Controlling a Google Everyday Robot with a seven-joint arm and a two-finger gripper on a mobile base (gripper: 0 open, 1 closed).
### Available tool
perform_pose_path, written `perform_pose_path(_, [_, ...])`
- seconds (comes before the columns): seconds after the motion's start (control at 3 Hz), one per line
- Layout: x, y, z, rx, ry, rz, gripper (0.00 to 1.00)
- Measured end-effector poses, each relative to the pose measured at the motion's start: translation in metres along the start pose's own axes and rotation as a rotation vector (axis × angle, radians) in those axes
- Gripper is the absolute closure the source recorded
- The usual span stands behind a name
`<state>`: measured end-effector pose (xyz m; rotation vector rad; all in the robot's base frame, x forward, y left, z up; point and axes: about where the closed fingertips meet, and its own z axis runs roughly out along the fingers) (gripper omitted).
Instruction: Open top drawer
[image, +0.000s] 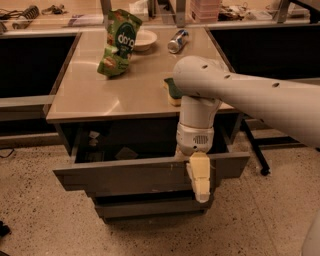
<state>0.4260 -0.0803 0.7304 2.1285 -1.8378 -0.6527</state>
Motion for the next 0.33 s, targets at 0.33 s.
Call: perform_pose_path(0.33, [0.0000,0.0000,0.0000,0.000,0.000,0.000,0.00])
